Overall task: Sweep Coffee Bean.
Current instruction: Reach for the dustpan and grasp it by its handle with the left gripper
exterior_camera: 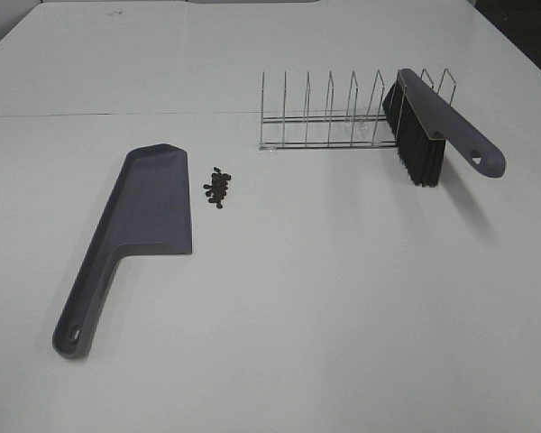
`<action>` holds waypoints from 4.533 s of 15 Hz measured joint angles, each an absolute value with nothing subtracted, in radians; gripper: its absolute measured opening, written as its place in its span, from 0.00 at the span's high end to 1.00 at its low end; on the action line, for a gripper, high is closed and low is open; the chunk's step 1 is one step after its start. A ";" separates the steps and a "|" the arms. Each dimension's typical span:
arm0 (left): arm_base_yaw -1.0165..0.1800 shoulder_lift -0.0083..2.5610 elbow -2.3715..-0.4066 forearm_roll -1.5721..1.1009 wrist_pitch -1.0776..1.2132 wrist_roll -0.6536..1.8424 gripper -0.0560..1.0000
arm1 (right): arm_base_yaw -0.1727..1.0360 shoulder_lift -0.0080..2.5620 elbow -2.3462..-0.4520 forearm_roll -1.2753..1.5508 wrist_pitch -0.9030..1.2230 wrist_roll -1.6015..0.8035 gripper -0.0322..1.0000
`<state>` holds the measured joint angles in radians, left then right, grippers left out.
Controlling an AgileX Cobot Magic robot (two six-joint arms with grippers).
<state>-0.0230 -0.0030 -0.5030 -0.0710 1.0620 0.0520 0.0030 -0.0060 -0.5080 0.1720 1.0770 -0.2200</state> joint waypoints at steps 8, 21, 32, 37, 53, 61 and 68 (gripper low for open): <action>-0.023 -0.003 -0.503 -0.071 1.062 0.052 0.26 | 0.003 -0.006 -0.508 0.172 1.077 -0.220 0.26; -0.023 -0.003 -0.503 -0.071 1.062 0.052 0.26 | 0.003 -0.006 -0.508 0.172 1.077 -0.220 0.26; -0.023 0.136 -0.552 -0.071 0.984 0.048 0.26 | 0.003 -0.006 -0.508 0.172 1.077 -0.220 0.26; -0.023 0.523 -0.561 -0.147 0.788 0.048 0.26 | 0.003 -0.006 -0.508 0.172 1.077 -0.220 0.26; -0.146 1.522 -0.921 -0.241 0.782 -0.030 0.26 | 0.003 -0.006 -0.508 0.172 1.077 -0.220 0.26; -0.322 1.795 -1.072 -0.121 0.849 -0.216 0.26 | 0.003 -0.006 -0.508 0.172 1.077 -0.220 0.26; -0.345 1.923 -1.080 -0.099 0.790 -0.254 0.26 | 0.003 -0.006 -0.508 0.172 1.077 -0.220 0.26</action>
<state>-0.3450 1.9230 -1.0800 -0.0990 0.7900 -0.2540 0.0030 -0.0060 -0.5080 0.1720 1.0770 -0.2200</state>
